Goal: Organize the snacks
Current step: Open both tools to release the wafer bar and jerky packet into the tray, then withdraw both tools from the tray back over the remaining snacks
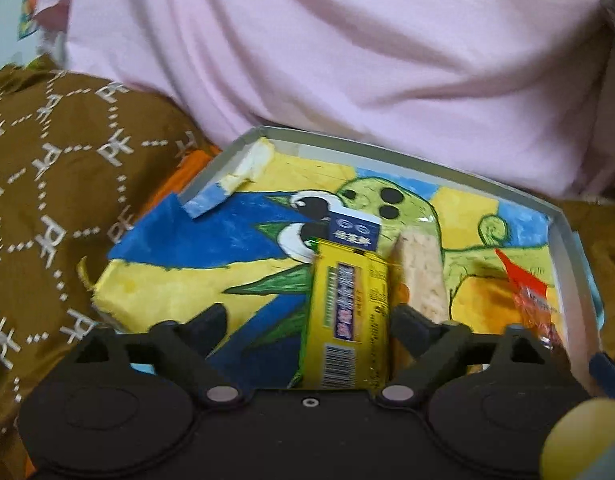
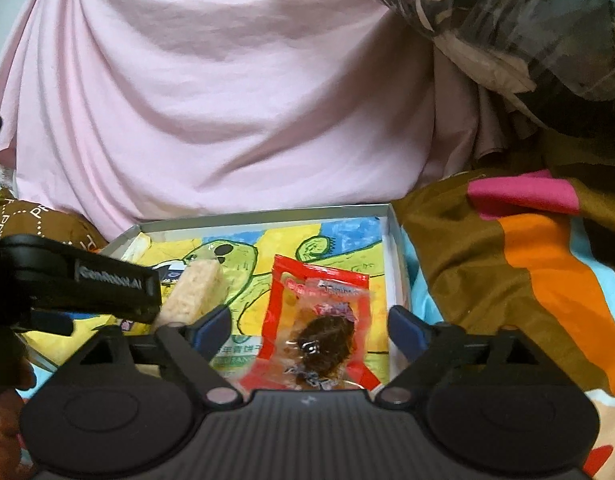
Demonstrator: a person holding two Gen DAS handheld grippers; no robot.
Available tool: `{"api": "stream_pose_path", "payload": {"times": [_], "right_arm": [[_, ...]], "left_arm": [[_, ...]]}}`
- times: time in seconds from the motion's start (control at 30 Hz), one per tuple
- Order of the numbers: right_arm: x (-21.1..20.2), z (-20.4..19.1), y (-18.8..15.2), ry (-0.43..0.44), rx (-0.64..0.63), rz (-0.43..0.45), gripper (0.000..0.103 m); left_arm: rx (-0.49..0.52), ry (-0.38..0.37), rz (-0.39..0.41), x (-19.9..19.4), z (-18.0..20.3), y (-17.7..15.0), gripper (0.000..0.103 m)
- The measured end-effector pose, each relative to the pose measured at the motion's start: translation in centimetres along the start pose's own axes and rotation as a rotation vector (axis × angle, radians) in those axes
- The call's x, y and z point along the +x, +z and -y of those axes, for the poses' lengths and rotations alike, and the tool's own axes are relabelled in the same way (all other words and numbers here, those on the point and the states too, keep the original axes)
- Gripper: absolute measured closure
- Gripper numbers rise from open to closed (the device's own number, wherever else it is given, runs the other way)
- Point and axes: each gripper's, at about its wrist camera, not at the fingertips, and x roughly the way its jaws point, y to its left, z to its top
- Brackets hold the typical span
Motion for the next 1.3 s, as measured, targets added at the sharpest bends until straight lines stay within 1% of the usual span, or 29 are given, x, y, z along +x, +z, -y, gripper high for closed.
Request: {"api": "stream_pose_path", "payload": {"times": [0.1, 0.23, 0.33, 0.5, 0.63, 0.83, 0.97, 1.07, 1.17, 1.3], "right_arm": [[-0.6, -0.4, 0.4, -0.005, -0.024, 0.011, 0.006], [-2.2, -0.8, 1.5, -0.006, -0.021, 0.037, 0.000], [-3.8, -1.1, 2.6, -0.010, -0.015, 0.060, 0.000], [-7.4, -1.5, 4.1, -0.033, 0.017, 0.096, 0.000], [-10.7, -1.7, 4.7, -0.015, 0.066, 0.115, 0.000], [-15.6, -3.2, 5.0, -0.010, 0.057, 0.159, 0.000], [-18.1, -4.1, 4.7, 0.001, 0.076, 0.166, 0.000], [-19.7, -4.8, 4.6, 0.001, 0.074, 0.173, 0.000], [-21.1, -5.6, 4.4, 0.008, 0.075, 0.185, 0.000], [-22.6, -6.6, 3.5, 0.024, 0.063, 0.181, 0.000]], "left_arm": [[-0.031, -0.001, 0.003, -1.2, -0.8, 0.5, 0.004], [-0.020, 0.008, 0.036, -3.4, -1.5, 1.2, 0.002], [-0.019, 0.007, 0.052, -5.3, -2.1, 1.6, 0.001], [-0.049, -0.011, 0.064, -8.9, -3.6, 2.0, 0.001], [-0.057, -0.031, 0.078, -12.1, -4.7, 1.9, 0.001], [-0.021, -0.066, 0.102, -17.0, -6.3, 0.7, 0.001], [-0.047, -0.077, 0.142, -19.9, -8.0, -0.4, 0.001], [-0.055, -0.089, 0.132, -21.4, -9.5, -1.1, 0.001], [-0.055, -0.086, 0.138, -22.5, -11.1, -1.9, 0.001], [-0.047, -0.079, 0.140, -23.4, -13.6, -2.9, 0.001]]}}
